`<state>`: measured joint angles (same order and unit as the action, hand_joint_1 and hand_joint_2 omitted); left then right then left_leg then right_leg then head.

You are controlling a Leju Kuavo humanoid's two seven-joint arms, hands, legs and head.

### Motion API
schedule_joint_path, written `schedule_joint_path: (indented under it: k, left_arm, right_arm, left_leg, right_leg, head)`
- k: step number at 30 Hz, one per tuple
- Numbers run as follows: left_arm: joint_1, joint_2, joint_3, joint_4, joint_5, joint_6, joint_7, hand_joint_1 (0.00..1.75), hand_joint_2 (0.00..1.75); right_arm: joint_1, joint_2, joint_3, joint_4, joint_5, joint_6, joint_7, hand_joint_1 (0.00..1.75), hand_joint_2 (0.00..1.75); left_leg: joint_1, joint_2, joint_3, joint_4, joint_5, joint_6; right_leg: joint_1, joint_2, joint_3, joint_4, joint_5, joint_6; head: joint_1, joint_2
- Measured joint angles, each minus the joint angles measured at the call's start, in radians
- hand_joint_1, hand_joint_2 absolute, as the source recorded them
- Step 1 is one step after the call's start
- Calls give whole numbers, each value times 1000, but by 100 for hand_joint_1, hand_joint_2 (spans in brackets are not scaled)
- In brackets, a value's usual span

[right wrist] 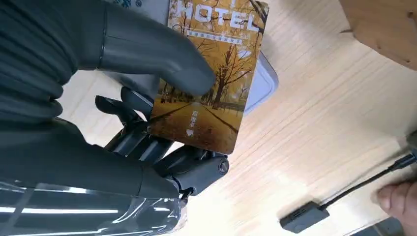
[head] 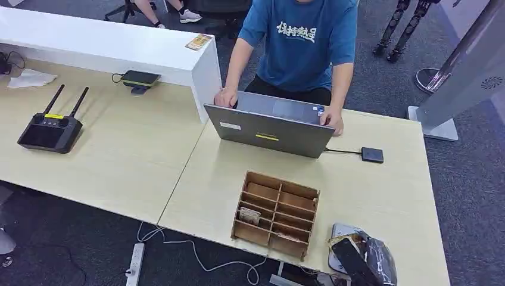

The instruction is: Pass the card to the sensor for recognition and then transmit it.

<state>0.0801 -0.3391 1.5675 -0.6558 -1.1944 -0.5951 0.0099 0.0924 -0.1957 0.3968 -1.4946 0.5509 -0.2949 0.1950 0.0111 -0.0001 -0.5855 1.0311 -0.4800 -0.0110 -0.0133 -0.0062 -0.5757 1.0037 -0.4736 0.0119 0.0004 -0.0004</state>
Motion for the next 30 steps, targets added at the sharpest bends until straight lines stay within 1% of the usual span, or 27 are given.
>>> schedule_joint_path:
  k: [6,11,18,21,25,30]
  left_arm:
    - [0,0,0,-2,-3,-1,2,0,0]
    - [1,0,0,-4,-5,-2,2,0,0]
    - [1,0,0,-4,-8,-2,3,0,0]
    - [1,0,0,-4,-6,-2,2,0,0]
    - [4,0,0,-4,-5,0,-2,0,0]
    - [5,0,0,-4,-13,0,-11,0,0]
  right_arm:
    - [-36,-10,28,25,40,34,36,175,175]
    - [-58,-18,45,38,48,51,43,175,175]
    - [-68,-21,51,45,56,50,38,175,175]
    - [-67,-21,52,46,78,0,19,175,175]
    - [-62,-14,51,35,100,-75,-25,175,175]
    - [-58,4,40,-1,109,-126,-87,175,175]
  left_leg:
    - [0,0,1,0,0,0]
    - [0,1,2,0,0,0]
    - [0,1,3,0,0,0]
    - [0,0,3,0,0,0]
    - [0,0,3,0,0,0]
    - [0,0,2,0,0,0]
  right_leg:
    - [0,0,1,0,0,0]
    - [0,0,2,0,0,0]
    - [0,0,3,0,0,0]
    - [0,0,3,0,0,0]
    - [0,0,3,0,0,0]
    - [0,0,2,0,0,0]
  head:
    - [0,0]
    - [0,0]
    - [0,0]
    - [0,0]
    - [0,0]
    - [0,0]
